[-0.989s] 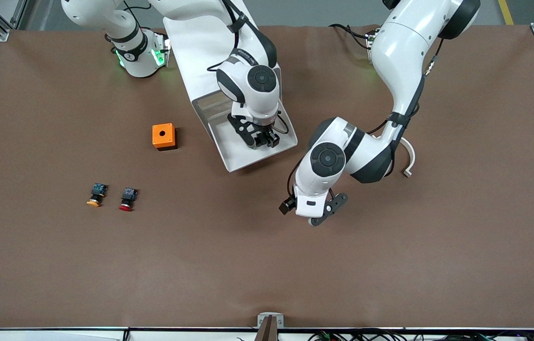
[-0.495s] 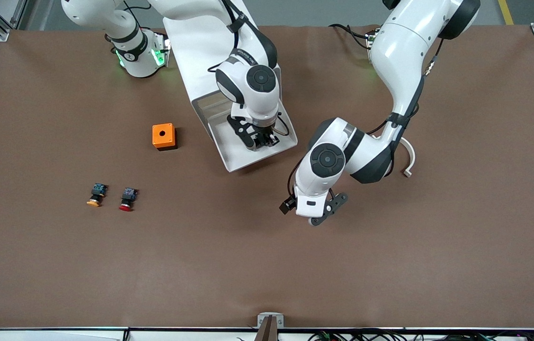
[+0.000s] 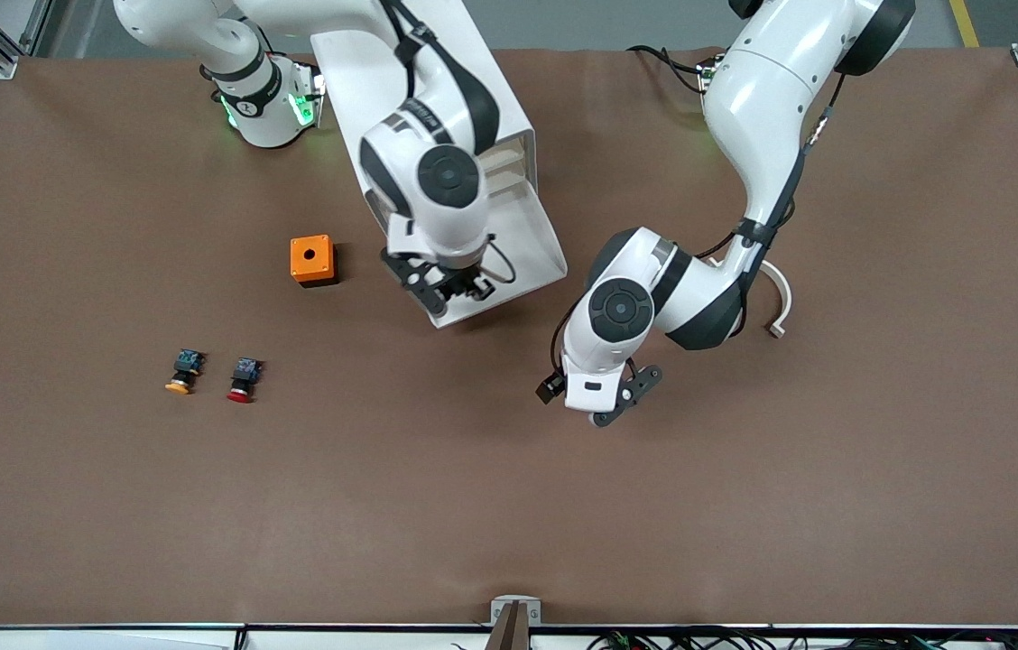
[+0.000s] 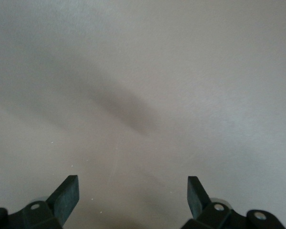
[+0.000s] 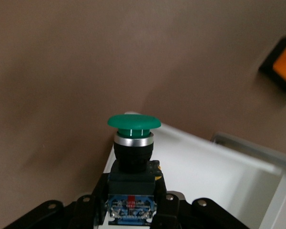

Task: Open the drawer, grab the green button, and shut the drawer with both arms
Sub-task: 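Carry the green button beside the red button while the left gripper pushes drawer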

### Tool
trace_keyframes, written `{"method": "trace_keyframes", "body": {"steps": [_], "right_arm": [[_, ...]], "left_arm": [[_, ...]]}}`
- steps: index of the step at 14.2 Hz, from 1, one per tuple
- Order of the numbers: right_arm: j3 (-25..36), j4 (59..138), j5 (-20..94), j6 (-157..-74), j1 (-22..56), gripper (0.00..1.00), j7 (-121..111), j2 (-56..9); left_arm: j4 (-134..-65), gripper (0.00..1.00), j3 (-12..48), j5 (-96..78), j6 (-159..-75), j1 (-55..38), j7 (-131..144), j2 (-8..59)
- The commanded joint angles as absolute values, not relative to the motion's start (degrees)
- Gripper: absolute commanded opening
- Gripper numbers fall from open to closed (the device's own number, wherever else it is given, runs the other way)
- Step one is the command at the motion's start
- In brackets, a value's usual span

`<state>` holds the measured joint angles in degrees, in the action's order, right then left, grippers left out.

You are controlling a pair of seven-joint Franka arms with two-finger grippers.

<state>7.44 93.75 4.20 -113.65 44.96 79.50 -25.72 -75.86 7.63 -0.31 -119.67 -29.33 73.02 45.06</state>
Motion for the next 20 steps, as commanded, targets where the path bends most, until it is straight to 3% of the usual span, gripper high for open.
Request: {"method": "trace_keyframes", "body": {"steps": [1, 4, 8, 12, 17, 20], "right_arm": [[6.5, 94.6, 2.0, -114.2, 39.0, 0.0, 65.6, -25.3], [6.5, 95.3, 1.9, -115.9, 33.8, 0.0, 50.9, -25.6], [6.3, 102.8, 2.6, -124.6, 29.4, 0.0, 37.1, -25.6], [6.3, 109.1, 2.6, -132.4, 27.4, 0.0, 33.0, -25.6], [6.2, 112.8, 2.6, -135.3, 25.2, 0.0, 25.5, -25.4], [6.2, 116.9, 2.6, -140.4, 23.2, 0.0, 21.0, -25.1]], "left_arm": [[-79.6, 1.0, 7.8, 1.2, -120.3, -31.5, 73.6, 44.4], [-81.2, 1.0, 7.8, 1.1, -120.3, -33.7, 73.6, 44.4], [-81.2, 1.0, 7.9, 0.4, -120.3, -36.9, 73.4, 44.4], [-81.0, 1.0, 7.9, 0.6, -120.2, -40.2, 73.5, 44.3], [-80.9, 1.0, 8.3, 0.4, -120.2, -42.7, 73.5, 44.1], [-80.9, 1.0, 11.3, 0.4, -120.2, -42.8, 73.5, 44.1]]}}
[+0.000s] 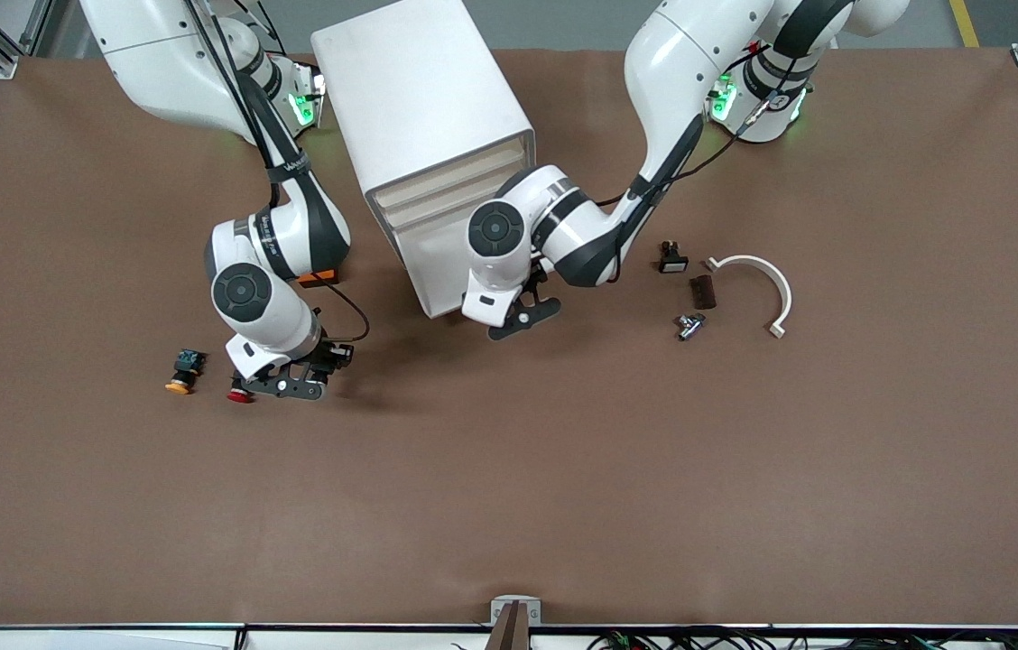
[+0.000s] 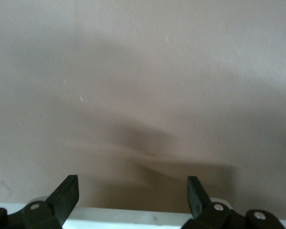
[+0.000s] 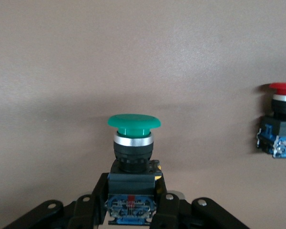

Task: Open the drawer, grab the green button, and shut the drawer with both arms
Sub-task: 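Carry the green button beside the red button while the left gripper pushes drawer, then place the green button on the table and release with the right gripper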

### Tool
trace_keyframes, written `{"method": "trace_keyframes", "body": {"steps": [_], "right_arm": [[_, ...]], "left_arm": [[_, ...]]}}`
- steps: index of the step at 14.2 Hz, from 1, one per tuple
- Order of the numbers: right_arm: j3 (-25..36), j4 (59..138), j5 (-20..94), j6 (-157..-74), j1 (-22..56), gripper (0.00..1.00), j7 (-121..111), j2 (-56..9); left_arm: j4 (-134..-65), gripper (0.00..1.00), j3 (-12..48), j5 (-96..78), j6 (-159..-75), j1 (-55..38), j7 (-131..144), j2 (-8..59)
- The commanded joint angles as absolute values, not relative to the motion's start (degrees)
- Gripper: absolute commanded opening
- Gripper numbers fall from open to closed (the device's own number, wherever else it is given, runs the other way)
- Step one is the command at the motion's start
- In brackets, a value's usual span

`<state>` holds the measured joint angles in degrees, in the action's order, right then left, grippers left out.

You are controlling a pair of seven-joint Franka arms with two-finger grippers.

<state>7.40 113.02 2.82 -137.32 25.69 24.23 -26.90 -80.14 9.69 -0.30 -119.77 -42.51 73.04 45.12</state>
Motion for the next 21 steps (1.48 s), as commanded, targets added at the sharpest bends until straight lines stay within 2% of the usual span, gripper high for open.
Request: {"method": "trace_keyframes", "body": {"steps": [1, 5, 11, 21], "right_arm": [[6.2, 117.7, 2.7, -141.2, 22.9, 0.0, 20.2, -25.1], [6.2, 121.0, 2.7, -144.0, 20.7, 0.0, 18.0, -25.0], [6.3, 120.9, 2.6, -144.0, 19.7, 0.01, 18.0, -25.6], [6.2, 118.5, 2.7, -145.7, 19.8, 0.02, 18.1, -28.0]], "left_arm": [[-80.9, 1.0, 11.9, 0.4, -120.2, -42.9, 73.5, 44.1], [-81.0, 1.0, 14.6, 0.4, -120.2, -42.9, 73.4, 44.3], [-81.1, 1.0, 17.7, -1.1, -120.2, -42.9, 73.3, 44.5], [-82.0, 1.0, 17.9, -4.2, -120.2, -45.3, 73.2, 44.8]]}}
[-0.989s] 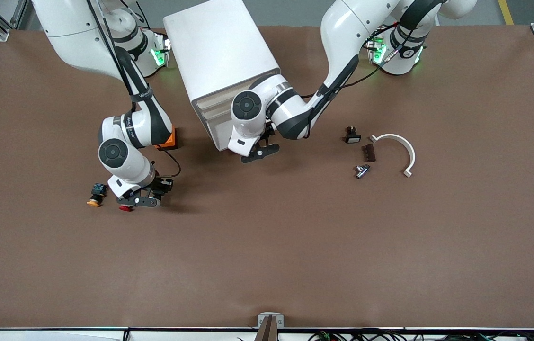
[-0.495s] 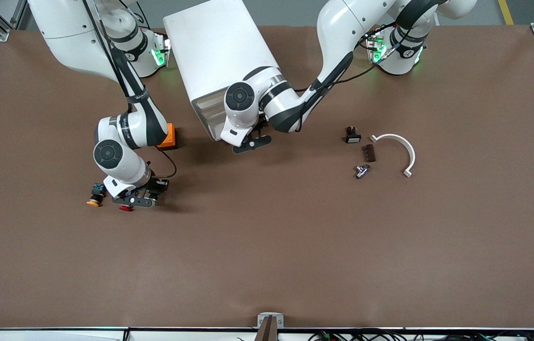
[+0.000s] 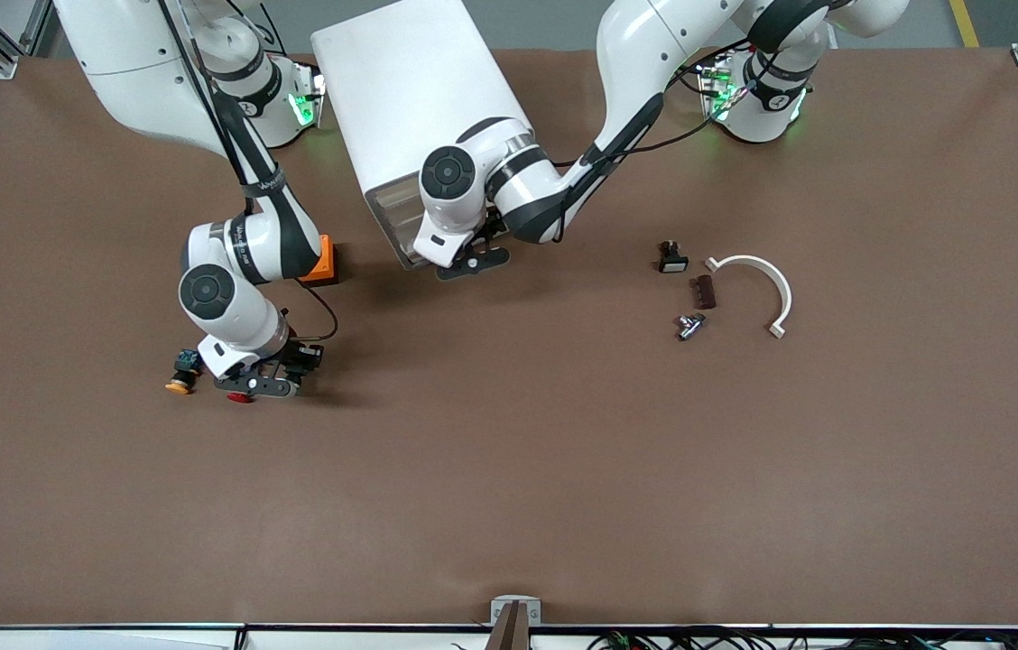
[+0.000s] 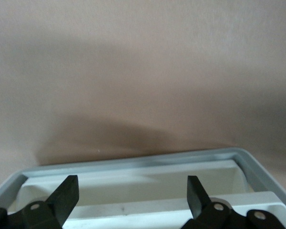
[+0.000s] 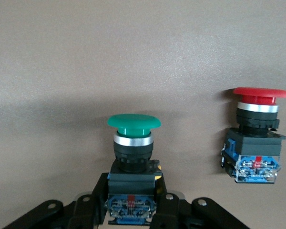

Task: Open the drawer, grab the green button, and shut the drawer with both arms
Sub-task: 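Place the green button on the table and release with the right gripper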

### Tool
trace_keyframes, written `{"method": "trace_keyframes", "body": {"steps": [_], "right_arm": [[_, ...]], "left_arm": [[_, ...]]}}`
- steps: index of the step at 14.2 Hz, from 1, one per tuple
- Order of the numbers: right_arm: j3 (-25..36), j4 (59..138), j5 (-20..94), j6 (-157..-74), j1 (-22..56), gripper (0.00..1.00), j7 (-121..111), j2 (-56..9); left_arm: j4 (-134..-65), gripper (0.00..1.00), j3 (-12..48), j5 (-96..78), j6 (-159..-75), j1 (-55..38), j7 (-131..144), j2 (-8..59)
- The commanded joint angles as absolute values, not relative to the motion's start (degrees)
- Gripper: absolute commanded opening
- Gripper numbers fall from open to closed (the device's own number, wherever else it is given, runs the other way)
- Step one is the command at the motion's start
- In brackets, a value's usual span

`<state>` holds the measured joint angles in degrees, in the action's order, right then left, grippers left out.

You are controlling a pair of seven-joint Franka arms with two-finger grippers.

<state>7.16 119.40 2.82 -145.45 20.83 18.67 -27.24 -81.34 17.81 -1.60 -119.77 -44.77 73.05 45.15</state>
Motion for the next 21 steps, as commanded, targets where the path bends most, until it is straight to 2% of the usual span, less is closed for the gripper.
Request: {"method": "trace_keyframes", "body": {"steps": [1, 5, 6, 7, 9, 14, 16, 19, 21], "right_arm": [[6.2, 118.0, 2.7, -145.7, 19.7, 0.02, 18.2, -28.6], [6.2, 115.9, 2.7, -145.7, 19.9, 0.03, 18.3, -30.9], [6.2, 115.7, 2.7, -145.7, 20.0, 0.08, 18.3, -31.2], [6.2, 115.1, 2.7, -145.5, 20.0, 0.25, 18.3, -31.3], [6.2, 114.7, 2.8, -145.3, 19.9, 1.0, 18.5, -31.4], [6.2, 112.9, 2.8, -144.5, 19.6, 1.0, 17.8, -30.9], [6.2, 111.5, 2.8, -141.6, 19.6, 1.0, 17.8, -30.6], [6.2, 107.9, 2.7, -132.3, 18.9, 1.0, 17.8, -28.4], [6.2, 104.1, 2.8, -123.1, 17.3, 1.0, 13.9, -27.0]], "left_arm": [[-82.0, 1.0, 17.8, -5.2, -120.2, -45.3, 73.2, 44.8], [-81.8, 1.0, 17.9, -5.7, -120.2, -45.1, 73.3, 44.6], [-81.7, 1.0, 17.9, -5.5, -120.2, -44.7, 73.2, 44.4], [-81.7, 1.0, 17.7, -5.5, -120.1, -44.1, 73.3, 44.3], [-81.4, 1.0, 17.6, -5.5, -120.1, -41.7, 73.3, 43.3], [-81.4, 1.0, 17.4, -3.7, -120.0, -32.6, 73.3, 40.7], [-81.4, 1.0, 17.4, -3.6, -119.9, -29.5, 73.3, 39.7], [-81.4, 1.0, 17.3, -0.9, -119.8, -25.8, 73.3, 39.5], [-81.4, 1.0, 17.4, 2.3, -119.9, -23.9, 73.7, 39.6]]}}
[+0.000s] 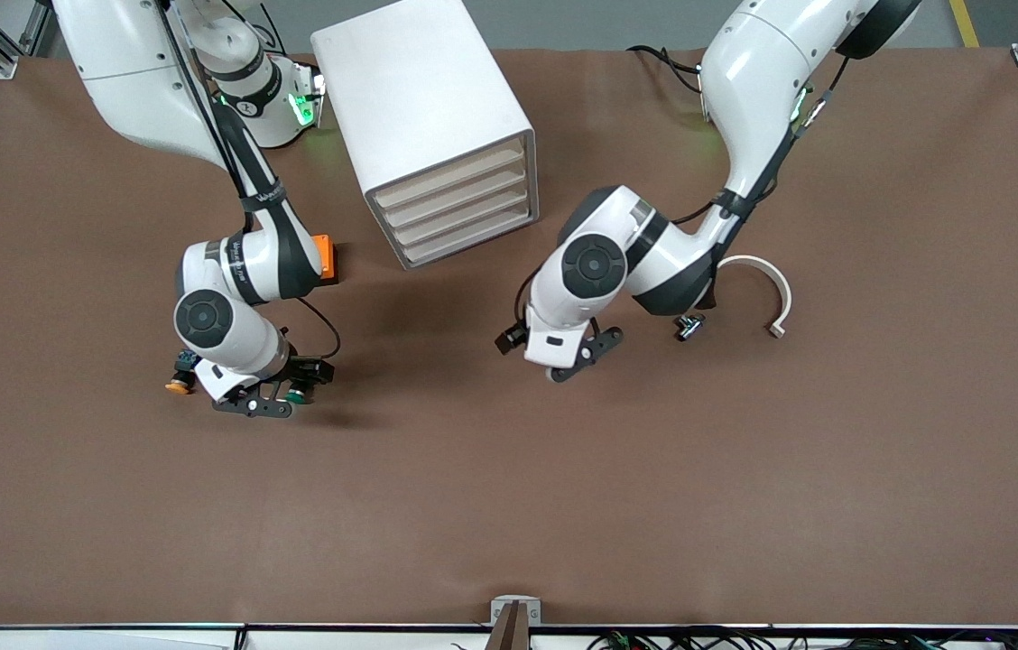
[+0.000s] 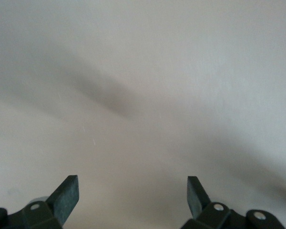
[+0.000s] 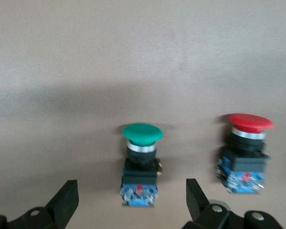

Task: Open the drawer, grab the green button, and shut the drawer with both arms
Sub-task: 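Place the green button on the table and release with the right gripper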

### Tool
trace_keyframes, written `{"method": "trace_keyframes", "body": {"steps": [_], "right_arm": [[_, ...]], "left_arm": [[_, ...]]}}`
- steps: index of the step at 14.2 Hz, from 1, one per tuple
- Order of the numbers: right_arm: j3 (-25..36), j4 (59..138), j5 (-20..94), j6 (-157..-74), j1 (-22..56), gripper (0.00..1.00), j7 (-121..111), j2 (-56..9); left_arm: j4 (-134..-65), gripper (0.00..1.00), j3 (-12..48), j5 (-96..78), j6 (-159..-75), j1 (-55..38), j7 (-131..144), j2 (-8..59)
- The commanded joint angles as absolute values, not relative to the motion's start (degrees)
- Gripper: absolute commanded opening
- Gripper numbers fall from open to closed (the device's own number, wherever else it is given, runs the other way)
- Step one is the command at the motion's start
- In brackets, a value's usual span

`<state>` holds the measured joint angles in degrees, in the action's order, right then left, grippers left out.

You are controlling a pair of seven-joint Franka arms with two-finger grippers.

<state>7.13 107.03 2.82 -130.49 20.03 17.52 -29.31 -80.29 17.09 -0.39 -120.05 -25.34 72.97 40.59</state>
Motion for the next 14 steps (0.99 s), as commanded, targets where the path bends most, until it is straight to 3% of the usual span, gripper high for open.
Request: {"method": "trace_keyframes", "body": {"steps": [1, 7, 14], "right_arm": [[6.2, 102.7, 2.8, -119.4, 15.8, 1.0, 11.9, -26.1], [6.5, 99.8, 2.5, -106.3, 8.8, 1.0, 0.8, -20.6], [6.8, 98.7, 1.5, -93.6, 1.8, 1.0, -7.6, -9.2]], "left_arm": [[-81.3, 1.0, 17.6, 2.5, -119.9, -23.0, 73.7, 39.6], [-81.2, 1.0, 18.3, 1.7, -119.4, -17.3, 69.9, 36.3], [-82.3, 1.0, 18.1, -0.6, -92.1, -9.2, 42.3, 21.4]]}}
